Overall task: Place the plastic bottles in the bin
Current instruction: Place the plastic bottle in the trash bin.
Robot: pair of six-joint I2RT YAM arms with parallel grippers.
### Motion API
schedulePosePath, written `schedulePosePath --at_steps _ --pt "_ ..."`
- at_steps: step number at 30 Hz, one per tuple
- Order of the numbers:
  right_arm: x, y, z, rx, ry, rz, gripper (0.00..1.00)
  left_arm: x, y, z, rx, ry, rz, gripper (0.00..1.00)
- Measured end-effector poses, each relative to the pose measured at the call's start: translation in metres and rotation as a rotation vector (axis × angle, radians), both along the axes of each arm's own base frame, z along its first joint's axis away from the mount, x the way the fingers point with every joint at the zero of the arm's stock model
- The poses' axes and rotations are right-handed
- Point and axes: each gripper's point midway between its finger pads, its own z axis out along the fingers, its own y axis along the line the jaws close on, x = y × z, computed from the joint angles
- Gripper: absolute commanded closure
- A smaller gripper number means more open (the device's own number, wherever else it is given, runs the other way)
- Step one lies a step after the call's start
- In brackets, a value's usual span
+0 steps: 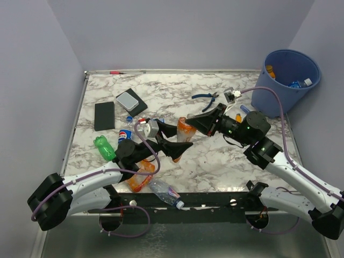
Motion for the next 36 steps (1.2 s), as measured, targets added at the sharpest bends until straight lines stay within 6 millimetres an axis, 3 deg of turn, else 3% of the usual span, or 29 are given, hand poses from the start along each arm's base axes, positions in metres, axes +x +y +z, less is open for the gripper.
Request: schedulePosePath --at_steps 1,2,7,10,14,18,25,30,33,36 --pt "0.0 0.0 0.0 -0.001 0.001 0.0 1.0 0.0 0.0 0.0 0.0 0.001 0.001 0.03" --pt "0.0 0.0 -0.001 -0.001 0.003 0.0 1.0 0.0 0.0 -0.001 0.003 -0.003 0.001 0.01" --pt "0.003 -0.003 -0.007 -0.033 0.027 -0.022 1.0 -0.004 0.002 0.006 -0.006 -0.031 0.004 0.01" --pt "0.006 -0.009 0.003 -0.058 0.014 -0.061 1.0 -0.003 0.005 0.011 -0.015 -0.041 0.021 0.01" --pt "0.01 -0.027 0.035 -0.074 -0.055 -0.15 1.0 -0.002 0.008 0.014 -0.02 -0.045 0.04 0.01" --pt "0.015 -0.062 0.078 -0.095 -0.154 -0.306 1.0 0.0 0.011 0.016 -0.019 -0.045 0.073 0.01" --pt "0.019 -0.151 0.168 -0.138 -0.354 -0.694 1.0 0.017 0.029 0.022 -0.026 -0.042 0.227 0.01" --pt "0.018 -0.21 0.221 -0.183 -0.472 -0.973 1.0 0.031 0.04 0.018 -0.009 -0.021 0.325 0.01" --pt "0.031 -0.227 0.235 -0.237 -0.503 -1.119 1.0 0.037 0.043 0.011 0.013 -0.006 0.364 0.01" --pt "0.057 -0.218 0.229 -0.325 -0.507 -1.189 0.99 0.041 0.046 0.007 0.027 0.006 0.388 0.01"
